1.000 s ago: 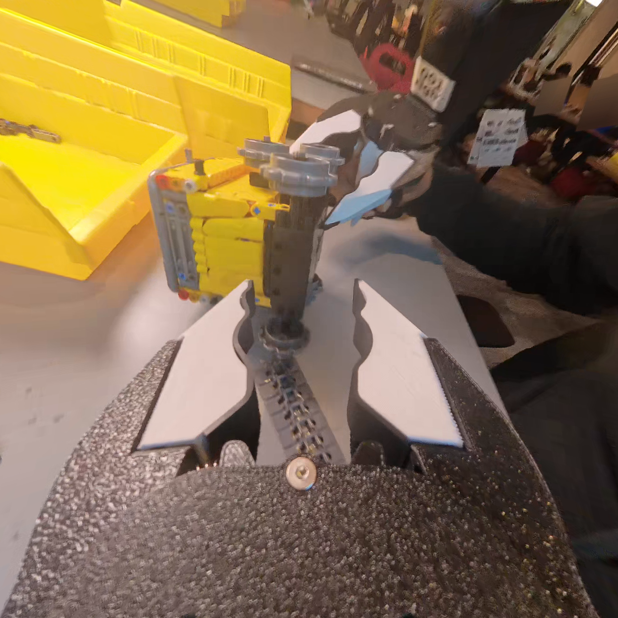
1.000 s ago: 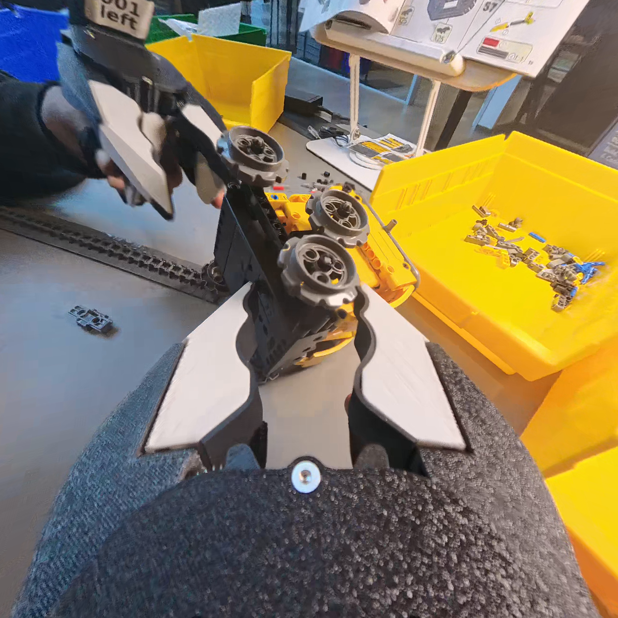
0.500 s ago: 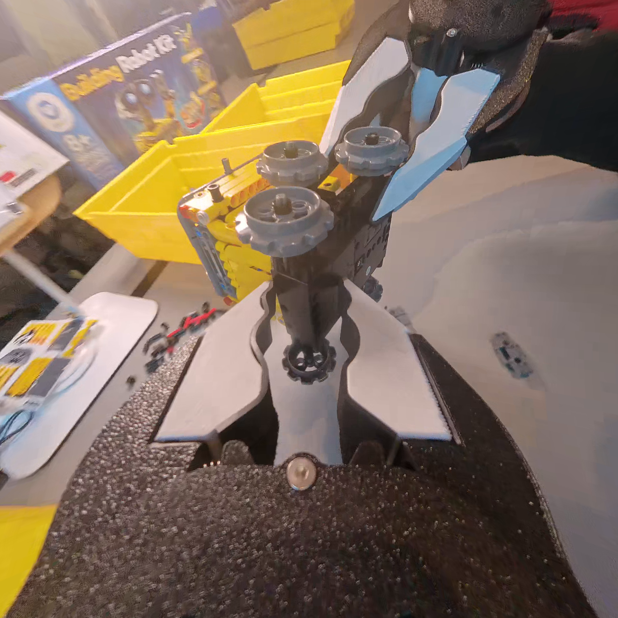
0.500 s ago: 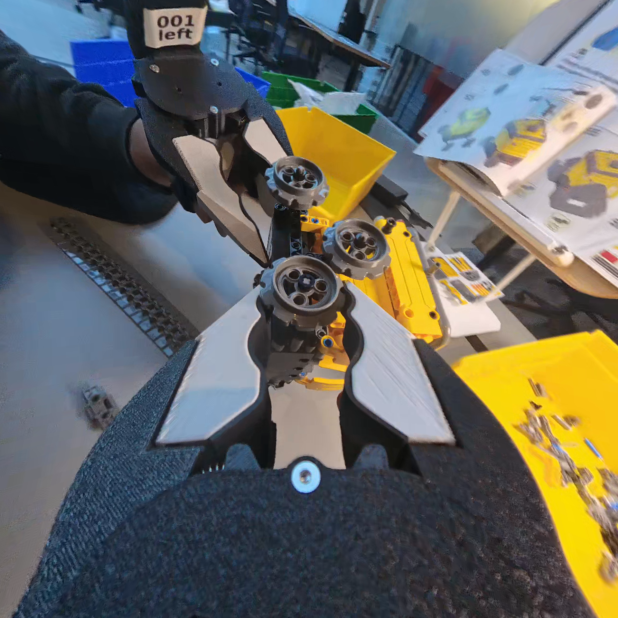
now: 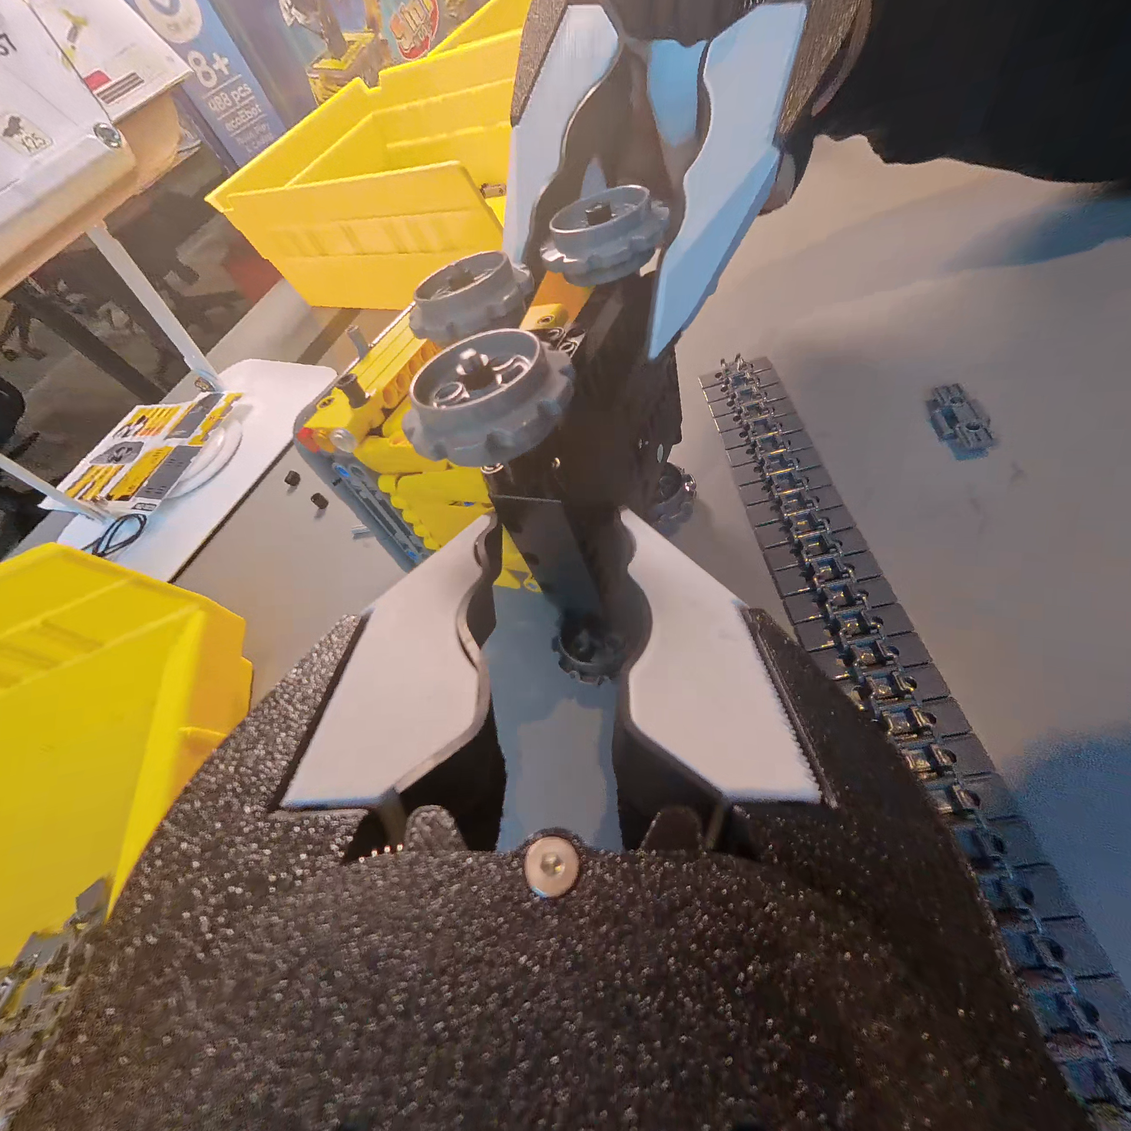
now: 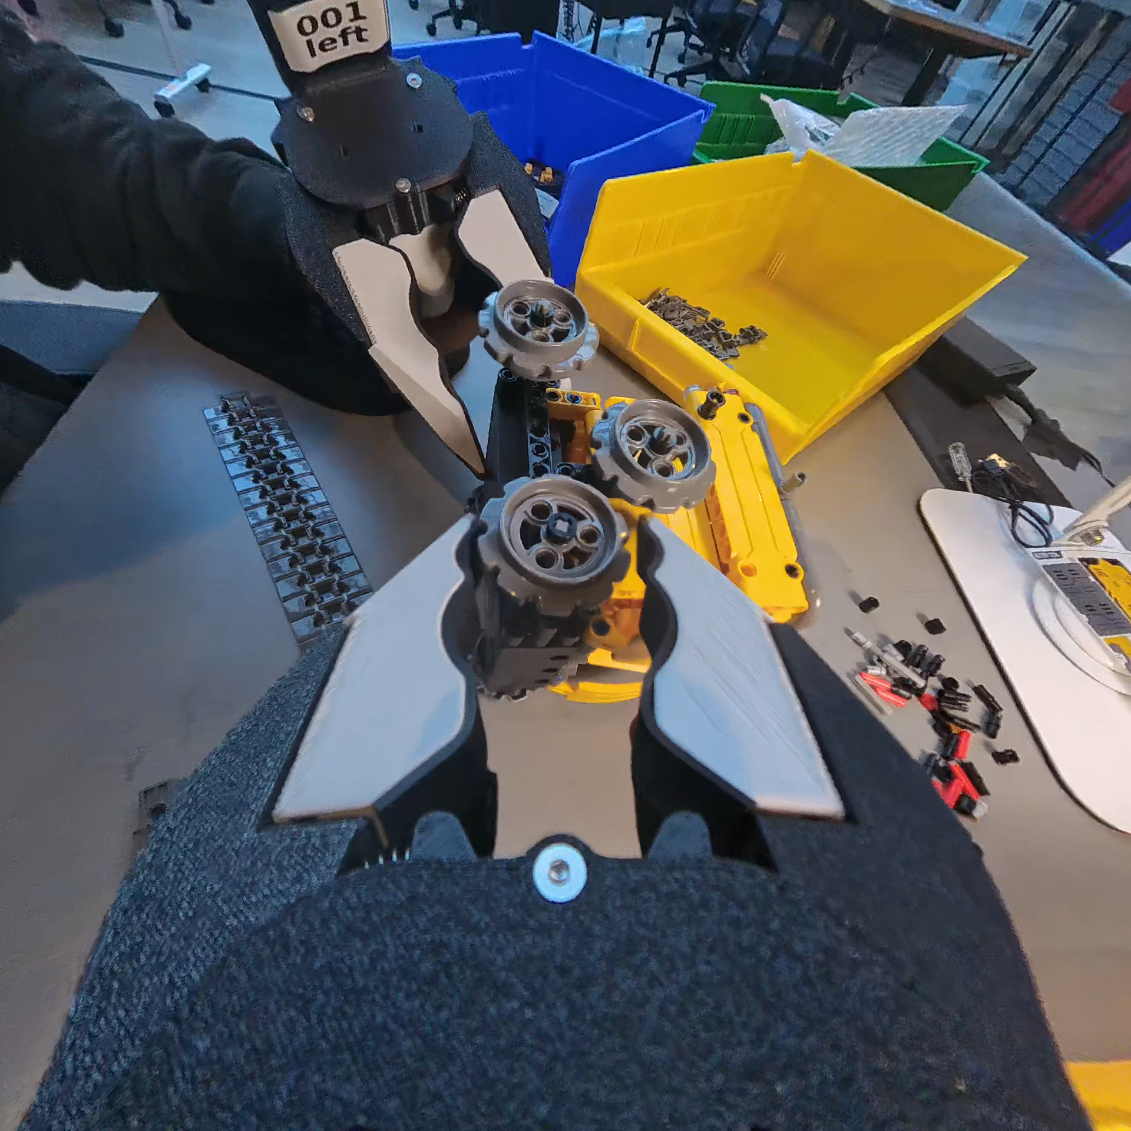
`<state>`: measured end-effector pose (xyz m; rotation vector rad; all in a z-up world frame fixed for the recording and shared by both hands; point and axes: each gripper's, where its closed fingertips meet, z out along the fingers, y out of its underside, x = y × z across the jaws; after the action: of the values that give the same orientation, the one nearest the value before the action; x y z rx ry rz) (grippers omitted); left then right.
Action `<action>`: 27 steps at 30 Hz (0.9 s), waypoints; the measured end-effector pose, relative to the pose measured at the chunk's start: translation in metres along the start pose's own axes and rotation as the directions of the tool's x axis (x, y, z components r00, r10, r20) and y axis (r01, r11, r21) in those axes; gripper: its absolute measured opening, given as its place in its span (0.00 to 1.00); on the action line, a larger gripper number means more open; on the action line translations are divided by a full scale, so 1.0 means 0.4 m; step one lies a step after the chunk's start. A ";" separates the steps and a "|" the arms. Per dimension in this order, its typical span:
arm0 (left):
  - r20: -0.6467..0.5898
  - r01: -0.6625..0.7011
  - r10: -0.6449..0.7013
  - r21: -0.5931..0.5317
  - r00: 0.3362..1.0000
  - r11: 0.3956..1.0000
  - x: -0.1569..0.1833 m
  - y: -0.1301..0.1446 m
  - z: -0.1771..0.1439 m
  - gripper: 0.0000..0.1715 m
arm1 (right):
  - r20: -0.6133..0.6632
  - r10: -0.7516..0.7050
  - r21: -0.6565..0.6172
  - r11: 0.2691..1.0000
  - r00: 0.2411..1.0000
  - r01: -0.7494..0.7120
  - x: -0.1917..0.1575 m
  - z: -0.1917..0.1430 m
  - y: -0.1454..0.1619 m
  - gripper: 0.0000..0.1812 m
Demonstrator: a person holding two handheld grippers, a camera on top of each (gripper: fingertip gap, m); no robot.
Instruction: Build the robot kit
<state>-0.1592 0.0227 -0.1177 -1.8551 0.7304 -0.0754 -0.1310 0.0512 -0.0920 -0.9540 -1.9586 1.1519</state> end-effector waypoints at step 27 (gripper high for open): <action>-0.003 -0.085 0.086 0.091 0.996 0.992 0.009 0.008 -0.013 0.18 | 0.187 0.122 -0.449 0.893 0.975 -0.026 -0.111 -0.128 0.300 0.11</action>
<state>-0.1598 0.0161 -0.1194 -1.7361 0.7974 -0.0587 -0.0357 0.0768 -0.1884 -1.1862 -2.4428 0.8862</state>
